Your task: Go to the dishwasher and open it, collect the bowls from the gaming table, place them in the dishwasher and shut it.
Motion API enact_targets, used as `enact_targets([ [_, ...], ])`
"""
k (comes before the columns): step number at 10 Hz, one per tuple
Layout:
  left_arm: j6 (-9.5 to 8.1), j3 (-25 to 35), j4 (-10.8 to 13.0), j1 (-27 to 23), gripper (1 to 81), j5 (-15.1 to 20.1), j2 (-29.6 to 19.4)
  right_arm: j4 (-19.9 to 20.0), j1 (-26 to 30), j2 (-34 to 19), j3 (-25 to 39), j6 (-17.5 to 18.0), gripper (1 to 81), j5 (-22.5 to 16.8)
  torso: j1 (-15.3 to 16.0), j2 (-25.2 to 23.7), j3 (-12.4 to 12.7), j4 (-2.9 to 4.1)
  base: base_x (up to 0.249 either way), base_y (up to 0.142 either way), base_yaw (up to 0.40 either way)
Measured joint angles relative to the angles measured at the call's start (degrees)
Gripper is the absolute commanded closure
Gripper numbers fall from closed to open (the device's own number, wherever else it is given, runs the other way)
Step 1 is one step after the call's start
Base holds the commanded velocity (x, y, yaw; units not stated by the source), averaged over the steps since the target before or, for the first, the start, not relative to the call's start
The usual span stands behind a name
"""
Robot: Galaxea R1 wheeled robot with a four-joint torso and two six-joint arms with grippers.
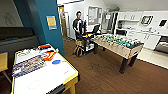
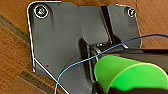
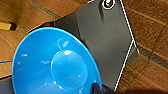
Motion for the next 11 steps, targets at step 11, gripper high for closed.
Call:
enact_targets([
  [11, -0.02, 0.0, 0.0, 0.0, 81.1, -0.2, 0.4, -0.4, 0.0, 0.0, -0.1, 0.0, 81.1, 0.0, 0.0, 0.0, 0.0, 0.00, 0.000, 0.000, -0.387],
])
